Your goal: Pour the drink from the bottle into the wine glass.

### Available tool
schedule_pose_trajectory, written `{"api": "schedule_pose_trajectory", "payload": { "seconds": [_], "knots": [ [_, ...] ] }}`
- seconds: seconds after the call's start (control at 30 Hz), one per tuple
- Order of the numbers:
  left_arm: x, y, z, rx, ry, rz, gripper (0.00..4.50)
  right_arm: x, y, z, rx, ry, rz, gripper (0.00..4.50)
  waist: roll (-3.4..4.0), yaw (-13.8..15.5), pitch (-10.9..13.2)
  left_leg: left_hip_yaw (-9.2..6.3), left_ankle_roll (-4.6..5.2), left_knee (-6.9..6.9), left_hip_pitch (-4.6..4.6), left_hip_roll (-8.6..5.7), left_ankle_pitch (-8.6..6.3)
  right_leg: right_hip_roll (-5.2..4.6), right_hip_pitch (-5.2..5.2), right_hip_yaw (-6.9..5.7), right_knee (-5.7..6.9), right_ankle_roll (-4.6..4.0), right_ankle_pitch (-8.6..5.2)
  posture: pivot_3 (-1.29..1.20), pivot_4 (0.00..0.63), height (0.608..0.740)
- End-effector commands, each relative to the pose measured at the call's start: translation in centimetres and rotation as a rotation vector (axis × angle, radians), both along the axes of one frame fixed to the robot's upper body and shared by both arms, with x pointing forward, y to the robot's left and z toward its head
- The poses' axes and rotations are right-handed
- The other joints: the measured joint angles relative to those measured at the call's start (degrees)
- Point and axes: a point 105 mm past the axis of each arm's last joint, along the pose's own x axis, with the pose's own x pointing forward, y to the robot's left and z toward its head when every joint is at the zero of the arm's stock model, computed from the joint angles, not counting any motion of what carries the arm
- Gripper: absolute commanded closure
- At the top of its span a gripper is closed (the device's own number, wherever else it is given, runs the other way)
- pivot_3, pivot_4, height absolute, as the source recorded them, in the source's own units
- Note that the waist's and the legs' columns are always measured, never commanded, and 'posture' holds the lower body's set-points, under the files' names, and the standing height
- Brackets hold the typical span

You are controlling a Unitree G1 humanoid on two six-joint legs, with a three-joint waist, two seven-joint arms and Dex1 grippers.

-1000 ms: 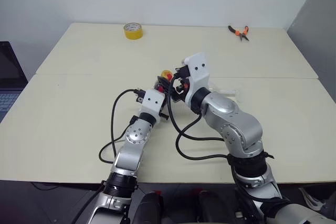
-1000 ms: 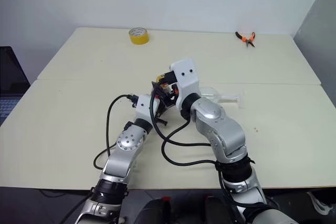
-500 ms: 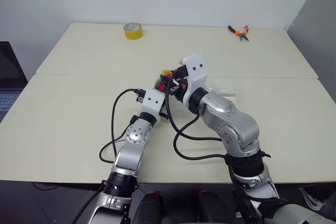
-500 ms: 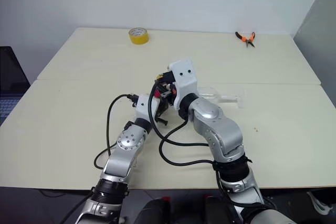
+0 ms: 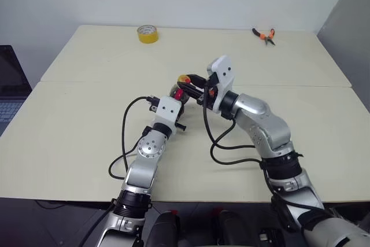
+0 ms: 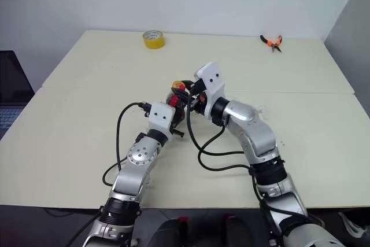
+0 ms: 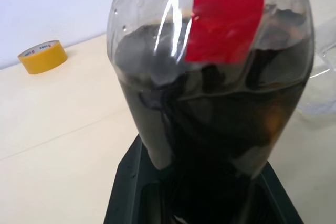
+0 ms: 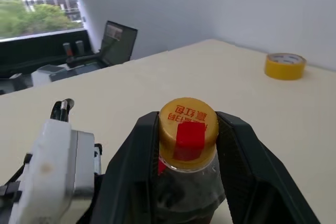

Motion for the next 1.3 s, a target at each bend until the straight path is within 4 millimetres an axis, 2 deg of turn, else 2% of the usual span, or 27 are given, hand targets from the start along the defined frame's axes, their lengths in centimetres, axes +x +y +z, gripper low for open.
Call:
{"api": "schedule_pose_trajectory", "payload": {
  "seconds": [0.03, 0.3, 0.47, 0.6, 0.77, 0.87, 0.97, 1.07, 1.3],
  "knots": [
    [-0.8, 0.3, 2.1, -0.030, -0.075, 0.001, 3.76, 1.9, -2.4, 2.4, 0.028, -0.069, 0.022, 3.26, 0.00, -0.18, 0.00, 0.00, 0.00, 0.00, 0.01, 0.01, 0.00, 0.00, 0.00, 0.00, 0.00, 0.00, 0.00, 0.00, 0.150, 0.740],
    [-0.9, 0.1, 2.1, -0.036, -0.071, 0.000, 3.76, 2.2, -1.7, 1.0, -0.109, -0.072, 0.145, 3.26, 0.00, 0.01, 0.00, 0.04, -0.01, 0.02, -0.04, 0.01, 0.01, -0.05, 0.00, 0.02, -0.03, -0.02, 0.01, 0.00, 0.150, 0.740],
    [-0.9, 0.1, 2.1, -0.039, -0.072, 0.003, 3.76, 2.2, -1.8, 0.8, -0.110, -0.093, 0.090, 1.51, 0.00, 0.02, 0.00, 0.02, -0.01, 0.03, -0.02, 0.03, 0.01, -0.04, -0.01, 0.01, 0.01, -0.02, 0.01, 0.00, 0.150, 0.740],
    [-0.7, 0.0, 2.1, -0.046, -0.073, 0.003, 3.76, 1.3, -3.7, 1.8, 0.002, -0.107, 0.001, 0.04, 0.00, 0.27, 0.00, 0.00, -0.01, 0.03, -0.04, 0.03, 0.01, -0.05, 0.00, 0.00, 0.00, -0.02, 0.01, 0.00, 0.150, 0.740],
    [-0.6, -0.3, 2.3, -0.052, -0.078, 0.000, 3.76, -2.4, -4.3, 2.3, 0.061, -0.094, 0.014, 0.00, 0.00, 0.82, 0.00, 0.01, -0.01, 0.06, -0.11, 0.01, 0.01, -0.07, -0.01, 0.01, -0.02, -0.02, 0.01, 0.00, 0.150, 0.740],
    [-0.5, -0.4, 2.3, -0.053, -0.078, 0.000, 3.76, -3.4, -4.0, 2.8, 0.082, -0.094, -0.006, 0.00, 0.00, 0.62, 0.00, 0.00, -0.01, 0.05, -0.06, 0.03, 0.01, -0.04, -0.01, 0.01, 0.03, -0.02, 0.01, 0.00, 0.150, 0.740],
    [-0.3, -0.5, 2.3, -0.053, -0.078, -0.006, 3.76, -3.2, -2.7, 3.4, 0.118, -0.120, -0.153, 0.00, 0.01, 0.48, -0.01, -0.04, -0.01, 0.04, -0.02, 0.04, 0.01, 0.00, -0.01, -0.02, 0.09, -0.02, 0.02, 0.00, 0.150, 0.740],
    [-0.2, -0.9, 2.3, -0.052, -0.078, -0.019, 3.76, -3.5, -0.3, 3.1, 0.094, -0.137, -0.207, 0.00, 0.01, 0.24, -0.01, -0.05, -0.03, 0.03, -0.02, 0.05, 0.02, 0.02, -0.03, -0.02, 0.11, -0.02, 0.02, 0.00, 0.150, 0.740],
    [-0.1, -1.3, 2.3, -0.050, -0.081, -0.030, 3.76, -2.1, 0.3, 2.6, 0.083, -0.122, -0.321, 0.00, 0.01, 0.64, -0.01, -0.02, -0.09, 0.09, -0.06, -0.04, 0.06, -0.06, 0.00, 0.00, 0.02, -0.02, 0.02, 0.00, 0.150, 0.740]
  ]
}}
